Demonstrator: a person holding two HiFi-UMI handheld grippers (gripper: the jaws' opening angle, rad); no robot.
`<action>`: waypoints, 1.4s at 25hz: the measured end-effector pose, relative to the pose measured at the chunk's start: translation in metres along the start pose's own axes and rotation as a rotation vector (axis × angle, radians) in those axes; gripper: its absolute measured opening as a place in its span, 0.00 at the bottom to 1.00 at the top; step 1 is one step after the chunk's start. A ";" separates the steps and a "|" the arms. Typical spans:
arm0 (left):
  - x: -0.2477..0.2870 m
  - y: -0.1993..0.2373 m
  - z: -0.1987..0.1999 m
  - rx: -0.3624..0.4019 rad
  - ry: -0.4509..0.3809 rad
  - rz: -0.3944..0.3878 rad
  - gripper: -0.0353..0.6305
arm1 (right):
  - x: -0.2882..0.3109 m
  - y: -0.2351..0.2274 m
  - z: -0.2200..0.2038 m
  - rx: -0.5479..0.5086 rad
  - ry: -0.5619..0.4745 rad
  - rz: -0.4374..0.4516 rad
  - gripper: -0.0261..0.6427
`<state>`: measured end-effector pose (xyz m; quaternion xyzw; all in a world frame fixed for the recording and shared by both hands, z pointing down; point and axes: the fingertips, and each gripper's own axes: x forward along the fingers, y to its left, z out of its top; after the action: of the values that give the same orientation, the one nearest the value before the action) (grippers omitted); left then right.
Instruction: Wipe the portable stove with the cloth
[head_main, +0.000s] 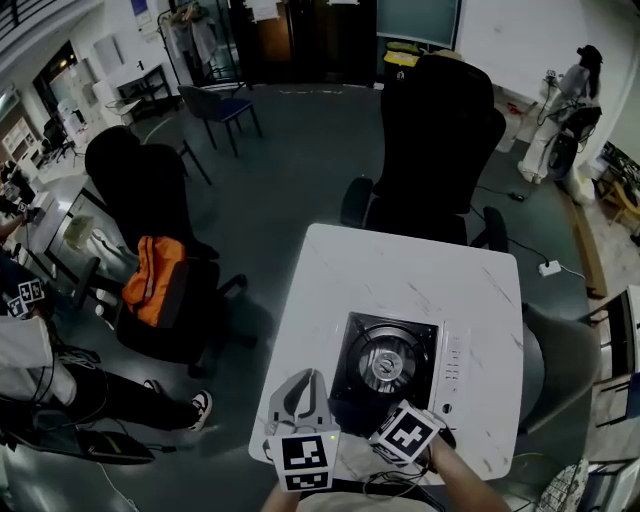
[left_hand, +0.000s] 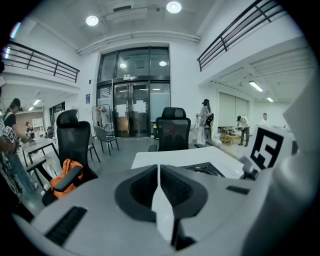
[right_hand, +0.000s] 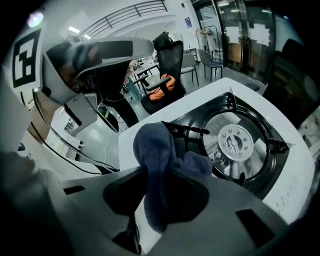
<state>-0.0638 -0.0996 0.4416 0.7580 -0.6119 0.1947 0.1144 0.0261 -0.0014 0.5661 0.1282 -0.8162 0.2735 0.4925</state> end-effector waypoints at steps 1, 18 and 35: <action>0.001 -0.004 0.001 0.004 -0.001 -0.008 0.09 | -0.001 -0.002 -0.003 0.015 -0.005 -0.005 0.20; 0.014 -0.050 0.008 0.056 -0.008 -0.078 0.09 | -0.023 -0.030 -0.045 0.195 -0.073 -0.046 0.20; 0.013 -0.095 0.012 0.093 -0.015 -0.128 0.09 | -0.049 -0.039 -0.096 0.287 -0.102 -0.086 0.20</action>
<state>0.0324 -0.0945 0.4419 0.8015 -0.5533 0.2097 0.0866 0.1391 0.0187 0.5707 0.2457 -0.7865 0.3592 0.4382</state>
